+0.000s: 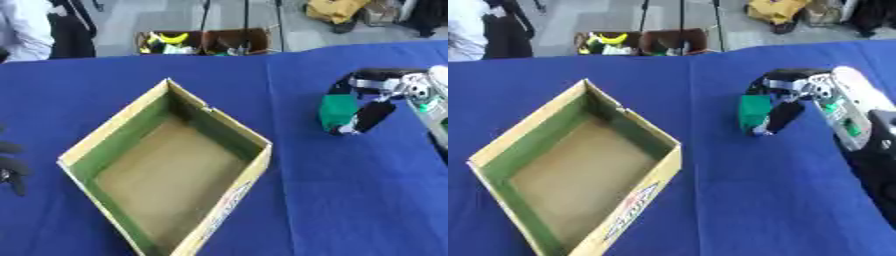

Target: Pick up objects on the table and place them in the box.

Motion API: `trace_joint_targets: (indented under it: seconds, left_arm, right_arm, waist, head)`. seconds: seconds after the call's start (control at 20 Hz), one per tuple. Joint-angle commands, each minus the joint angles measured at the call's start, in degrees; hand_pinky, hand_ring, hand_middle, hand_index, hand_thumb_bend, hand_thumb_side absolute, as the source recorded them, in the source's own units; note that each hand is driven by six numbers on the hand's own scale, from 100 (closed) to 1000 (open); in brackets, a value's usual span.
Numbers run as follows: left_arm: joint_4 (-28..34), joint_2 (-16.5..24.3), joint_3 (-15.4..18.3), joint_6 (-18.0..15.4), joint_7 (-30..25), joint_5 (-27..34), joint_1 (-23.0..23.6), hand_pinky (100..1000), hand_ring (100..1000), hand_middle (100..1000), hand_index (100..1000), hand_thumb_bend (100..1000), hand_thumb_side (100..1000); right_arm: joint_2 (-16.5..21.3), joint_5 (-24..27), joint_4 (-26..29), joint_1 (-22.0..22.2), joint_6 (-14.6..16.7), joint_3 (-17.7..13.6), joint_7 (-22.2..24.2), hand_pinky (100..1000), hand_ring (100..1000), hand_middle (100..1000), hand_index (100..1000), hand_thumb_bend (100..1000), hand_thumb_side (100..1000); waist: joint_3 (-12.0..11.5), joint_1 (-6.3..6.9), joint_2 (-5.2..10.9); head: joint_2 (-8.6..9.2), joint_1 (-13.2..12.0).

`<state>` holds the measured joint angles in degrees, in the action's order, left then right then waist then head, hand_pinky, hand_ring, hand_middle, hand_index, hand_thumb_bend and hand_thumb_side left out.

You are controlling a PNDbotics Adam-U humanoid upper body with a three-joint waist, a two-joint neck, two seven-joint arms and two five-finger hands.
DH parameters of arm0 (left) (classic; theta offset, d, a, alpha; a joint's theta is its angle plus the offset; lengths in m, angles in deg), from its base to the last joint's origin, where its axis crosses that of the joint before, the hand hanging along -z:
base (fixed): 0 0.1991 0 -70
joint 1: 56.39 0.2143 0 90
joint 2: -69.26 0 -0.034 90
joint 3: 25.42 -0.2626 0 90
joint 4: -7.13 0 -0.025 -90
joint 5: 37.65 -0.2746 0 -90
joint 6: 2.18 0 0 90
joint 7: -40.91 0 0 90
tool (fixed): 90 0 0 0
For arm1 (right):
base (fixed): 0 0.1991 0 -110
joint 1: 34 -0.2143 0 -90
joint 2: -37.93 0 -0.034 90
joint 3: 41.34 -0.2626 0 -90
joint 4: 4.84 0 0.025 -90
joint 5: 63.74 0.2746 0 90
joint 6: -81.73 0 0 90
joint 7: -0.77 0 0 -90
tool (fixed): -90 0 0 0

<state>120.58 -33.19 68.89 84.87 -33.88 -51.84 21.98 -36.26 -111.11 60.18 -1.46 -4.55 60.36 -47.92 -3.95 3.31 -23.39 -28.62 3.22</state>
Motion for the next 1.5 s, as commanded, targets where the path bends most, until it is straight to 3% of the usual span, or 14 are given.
trace_joint_targets:
  seconds: [0.05,0.15,0.2,0.3,0.65,0.9,1.2,1.25,1.3,1.5]
  left_arm:
    - [1.14,0.44,-0.16,0.0,-0.21,0.11,-0.45,208,387,506,787,149,905]
    - [1.14,0.43,-0.16,-0.02,-0.22,0.12,-0.48,207,387,506,787,148,905]
    - [1.14,0.42,-0.16,-0.02,-0.23,0.12,-0.48,207,387,506,788,148,905]
    - [1.14,0.42,-0.16,-0.01,-0.24,0.12,-0.46,207,387,506,788,147,905]
    - [1.14,0.38,-0.17,0.03,-0.29,0.12,-0.44,206,387,507,788,146,904]
    - [1.14,0.41,-0.15,0.07,-0.28,0.11,-0.44,206,387,507,788,145,905]
    - [1.14,0.53,-0.12,0.11,-0.23,0.09,-0.4,207,388,507,788,144,904]
    - [1.14,0.55,-0.12,0.13,-0.22,0.08,-0.4,207,389,507,789,144,904]
    - [1.14,0.57,-0.11,0.15,-0.21,0.07,-0.4,207,388,507,789,144,904]
    - [1.14,0.67,-0.08,0.17,-0.16,0.05,-0.32,208,389,508,789,153,903]
  right_arm:
    - [0.75,-0.52,-0.17,-1.31,-0.15,-0.39,-1.51,744,860,773,854,289,360]
    - [0.68,-0.79,-0.6,-1.39,-0.21,-0.25,-2.17,738,848,767,846,218,308]
    - [0.63,-0.92,-0.85,-1.45,-0.24,-0.25,-2.45,730,837,756,836,136,266]
    - [0.52,-1.29,-1.34,-1.59,-0.46,-0.32,-3.23,716,824,746,826,100,237]
    - [0.31,-0.11,-1.7,-1.88,-1.47,-0.35,-6.08,677,794,702,787,100,226]
    - [0.52,1.94,-0.66,-1.97,-2.62,-0.34,-7.22,647,771,672,763,100,299]
    - [1.24,4.41,3.54,-2.56,-4.15,-0.85,-8.08,638,761,658,750,100,325]
    - [1.31,5.0,4.58,-2.69,-4.35,-1.09,-8.15,635,758,654,747,100,380]
    - [1.41,5.63,5.7,-2.75,-4.66,-1.32,-8.2,635,758,653,747,100,321]
    - [1.59,7.93,10.18,-3.15,-5.88,-2.15,-8.11,631,755,652,745,100,305]
  waist:
    - [-0.12,-0.11,0.93]
    - [-0.14,-0.1,0.87]
    - [-0.16,-0.09,0.85]
    - [-0.23,-0.08,0.82]
    - [-0.22,-0.09,0.73]
    - [-0.17,-0.1,0.88]
    - [0.01,-0.21,1.36]
    - [0.04,-0.23,1.48]
    - [0.05,-0.24,1.58]
    - [0.02,-0.32,2.14]
  head:
    - [0.53,0.21]
    - [0.54,0.27]
    - [0.55,0.31]
    - [0.56,0.44]
    - [0.56,0.63]
    - [0.5,0.62]
    - [0.25,0.57]
    - [0.2,0.55]
    - [0.17,0.52]
    - [-0.02,0.53]
